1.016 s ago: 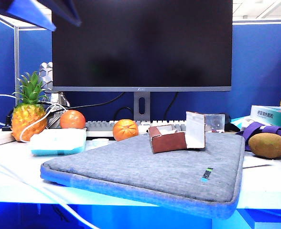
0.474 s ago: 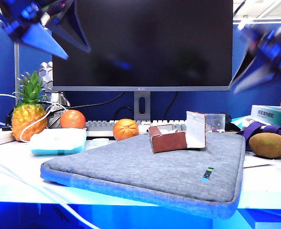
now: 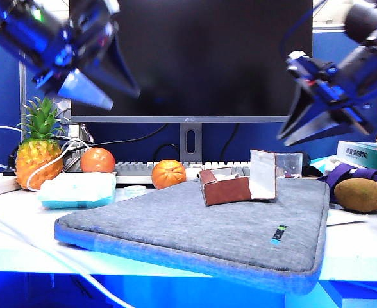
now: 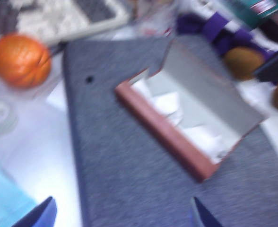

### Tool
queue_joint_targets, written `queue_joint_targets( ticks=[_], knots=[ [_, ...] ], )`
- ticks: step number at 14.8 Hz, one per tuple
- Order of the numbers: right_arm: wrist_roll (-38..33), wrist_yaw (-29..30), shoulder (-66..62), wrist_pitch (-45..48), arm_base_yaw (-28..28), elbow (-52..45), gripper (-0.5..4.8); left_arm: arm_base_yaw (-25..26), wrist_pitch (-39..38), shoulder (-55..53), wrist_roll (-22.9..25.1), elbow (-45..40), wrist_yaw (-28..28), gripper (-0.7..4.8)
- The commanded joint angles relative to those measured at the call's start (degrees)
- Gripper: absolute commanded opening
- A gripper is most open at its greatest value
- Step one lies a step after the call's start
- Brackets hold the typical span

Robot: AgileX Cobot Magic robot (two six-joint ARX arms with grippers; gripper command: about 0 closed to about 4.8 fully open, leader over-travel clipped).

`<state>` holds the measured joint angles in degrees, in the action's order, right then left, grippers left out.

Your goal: Close the glasses case.

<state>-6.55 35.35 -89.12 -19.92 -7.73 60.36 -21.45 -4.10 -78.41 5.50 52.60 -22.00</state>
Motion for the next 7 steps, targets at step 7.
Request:
queue_joint_targets(
  ticks=[7],
  knots=[
    [0.2, -8.9, -1.5, 6.6, -3.6, 0.6, 0.95, 0.0, -2.5, -0.6, 0.1, 0.2, 1.2, 3.72]
  ],
)
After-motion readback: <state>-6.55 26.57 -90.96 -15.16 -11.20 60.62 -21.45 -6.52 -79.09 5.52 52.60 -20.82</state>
